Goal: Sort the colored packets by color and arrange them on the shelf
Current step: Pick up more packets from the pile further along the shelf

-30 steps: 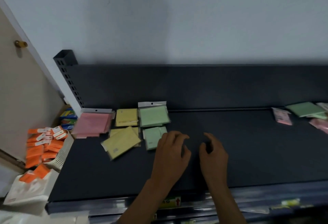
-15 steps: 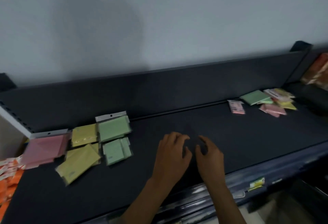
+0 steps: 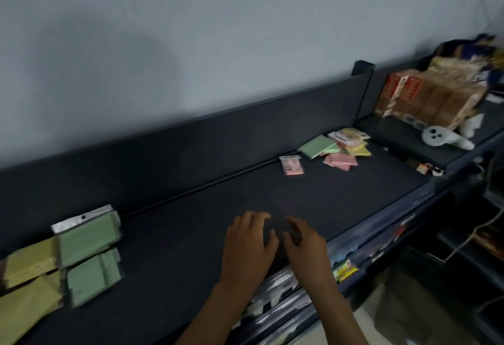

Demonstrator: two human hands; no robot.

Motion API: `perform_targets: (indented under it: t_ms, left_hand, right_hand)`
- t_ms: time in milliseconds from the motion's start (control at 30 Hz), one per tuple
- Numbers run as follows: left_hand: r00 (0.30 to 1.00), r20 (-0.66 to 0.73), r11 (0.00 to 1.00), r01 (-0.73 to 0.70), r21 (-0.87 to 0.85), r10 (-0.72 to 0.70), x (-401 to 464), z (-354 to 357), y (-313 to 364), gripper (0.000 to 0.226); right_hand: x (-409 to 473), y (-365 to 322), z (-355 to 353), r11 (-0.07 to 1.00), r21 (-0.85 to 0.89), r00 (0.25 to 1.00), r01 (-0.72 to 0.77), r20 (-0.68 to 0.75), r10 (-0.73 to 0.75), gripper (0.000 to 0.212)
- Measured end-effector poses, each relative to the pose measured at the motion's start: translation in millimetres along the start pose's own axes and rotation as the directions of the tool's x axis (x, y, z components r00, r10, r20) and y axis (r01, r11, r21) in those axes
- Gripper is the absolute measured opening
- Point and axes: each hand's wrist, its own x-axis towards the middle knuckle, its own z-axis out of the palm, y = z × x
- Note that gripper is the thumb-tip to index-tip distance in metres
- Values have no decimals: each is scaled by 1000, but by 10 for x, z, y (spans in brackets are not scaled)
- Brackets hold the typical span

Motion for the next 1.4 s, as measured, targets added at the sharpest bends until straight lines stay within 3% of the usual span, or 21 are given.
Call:
perform_targets:
  t_ms: [467, 1067, 1200, 1400]
  left_hand:
    - [997, 80, 995, -25, 93, 18, 303, 747, 1024, 37]
    - [973, 208, 991, -113, 64, 98, 871, 1467, 1807, 38]
    - [975, 197, 990, -123, 75, 106, 1245, 1548, 1913, 38]
    - [970, 208, 985, -145, 88, 124, 1839, 1684, 2006, 41]
  right_hand:
    - [271, 626, -1168, 993, 94, 991, -69, -106, 79, 34]
    - [458, 1041, -1665, 981, 157, 975, -113, -172, 140, 41]
    - [812, 1113, -1786, 980, 125, 969, -151, -177, 172, 29]
    - [1445, 1224, -1984, 977, -63, 966, -202, -174, 188, 44]
